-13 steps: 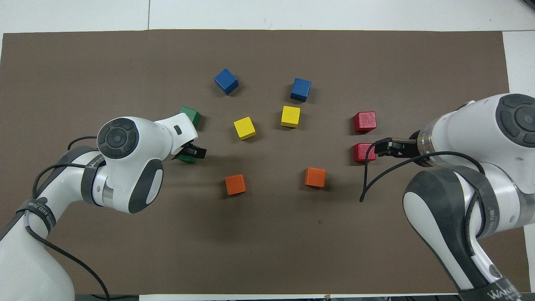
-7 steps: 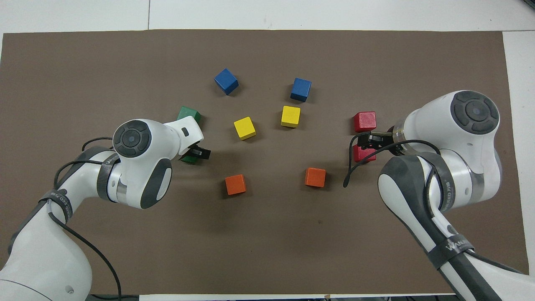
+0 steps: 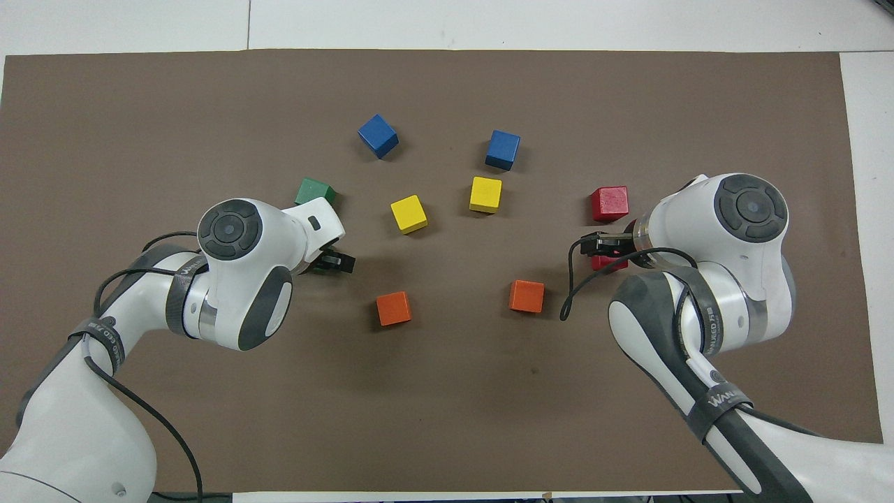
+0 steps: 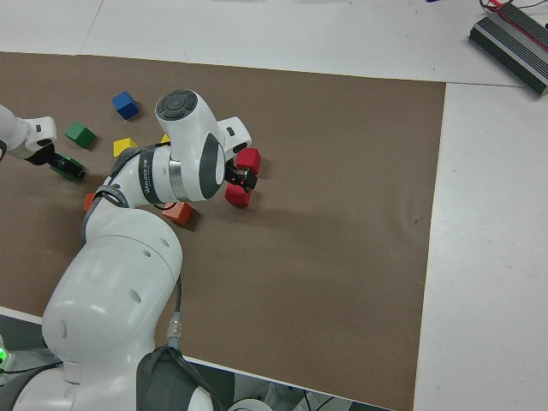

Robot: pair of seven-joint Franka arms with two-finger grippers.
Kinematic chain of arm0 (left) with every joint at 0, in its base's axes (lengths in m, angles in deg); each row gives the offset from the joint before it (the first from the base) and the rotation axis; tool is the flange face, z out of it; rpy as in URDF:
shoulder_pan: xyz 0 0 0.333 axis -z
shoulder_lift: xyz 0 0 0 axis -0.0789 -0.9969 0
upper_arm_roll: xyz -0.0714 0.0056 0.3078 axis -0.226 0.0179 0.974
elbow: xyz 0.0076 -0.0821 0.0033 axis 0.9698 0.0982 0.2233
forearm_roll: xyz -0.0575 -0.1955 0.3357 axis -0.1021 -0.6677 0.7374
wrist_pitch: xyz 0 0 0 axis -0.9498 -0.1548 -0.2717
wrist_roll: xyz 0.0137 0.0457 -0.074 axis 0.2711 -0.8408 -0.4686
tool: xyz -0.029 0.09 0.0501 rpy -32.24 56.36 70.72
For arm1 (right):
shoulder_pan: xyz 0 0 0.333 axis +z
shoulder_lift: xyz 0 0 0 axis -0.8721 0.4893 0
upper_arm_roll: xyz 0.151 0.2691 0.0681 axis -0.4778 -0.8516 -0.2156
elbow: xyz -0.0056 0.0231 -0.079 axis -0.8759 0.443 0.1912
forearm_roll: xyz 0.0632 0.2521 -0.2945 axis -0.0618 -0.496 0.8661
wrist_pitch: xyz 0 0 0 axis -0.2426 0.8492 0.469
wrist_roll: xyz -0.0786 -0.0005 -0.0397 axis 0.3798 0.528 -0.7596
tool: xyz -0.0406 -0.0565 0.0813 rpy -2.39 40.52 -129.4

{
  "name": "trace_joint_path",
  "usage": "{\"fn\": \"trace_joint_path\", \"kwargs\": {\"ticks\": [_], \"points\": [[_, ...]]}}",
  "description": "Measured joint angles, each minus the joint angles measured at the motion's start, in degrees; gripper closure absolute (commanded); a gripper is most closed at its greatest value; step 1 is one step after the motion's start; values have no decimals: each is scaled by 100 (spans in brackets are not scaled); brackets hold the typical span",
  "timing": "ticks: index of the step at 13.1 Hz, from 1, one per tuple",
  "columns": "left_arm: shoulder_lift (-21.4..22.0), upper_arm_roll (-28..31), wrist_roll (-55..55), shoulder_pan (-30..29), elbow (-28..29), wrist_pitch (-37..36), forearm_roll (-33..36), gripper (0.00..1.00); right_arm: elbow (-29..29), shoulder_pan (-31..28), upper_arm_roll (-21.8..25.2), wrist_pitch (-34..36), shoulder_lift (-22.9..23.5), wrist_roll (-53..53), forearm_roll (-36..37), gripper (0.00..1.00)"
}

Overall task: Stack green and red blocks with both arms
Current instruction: 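Carry the green block outward with the left gripper while the right carries red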

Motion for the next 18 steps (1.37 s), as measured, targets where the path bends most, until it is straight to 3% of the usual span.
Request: {"fn": "trace_joint_path", "kwargs": {"ticks": [1, 2, 3, 8, 10, 11, 12, 13, 14, 18], "points": [[12, 0, 26, 1, -4, -19, 0, 45, 2, -1, 2, -20, 34, 69, 0, 0], [15, 5, 28, 1, -10, -25, 0, 96, 14, -3, 10, -118, 85, 93, 0, 0], [15, 11, 28, 1, -13, -26, 0, 100, 32, -3, 16, -210, 138, 93, 0, 0], [19, 59, -136, -28, -45, -63, 0, 100, 61, -2, 16, -442, 312, 82, 0, 0], [104, 108, -448, -315, -269, -502, 0, 100, 66, -1, 15, -463, 420, 78, 0, 1], [205, 127, -734, -608, -464, -908, 0, 100, 67, 0, 15, -470, 471, 77, 0, 9], [317, 151, -1064, -953, -629, -1224, 1, 100, 67, 8, 12, -474, 507, 77, 0, 38], [422, 173, -1442, -1373, -721, -1401, 1, 100, 67, 36, 10, -474, 525, 76, 0, 85], [481, 190, -1738, -1775, -730, -1451, 1, 100, 66, 65, 10, -462, 529, 74, 0, 100], [486, 207, -2220, -3030, -594, -1426, 1, 100, -209, 71, 22, 291, 436, 35, 0, 100]]}}
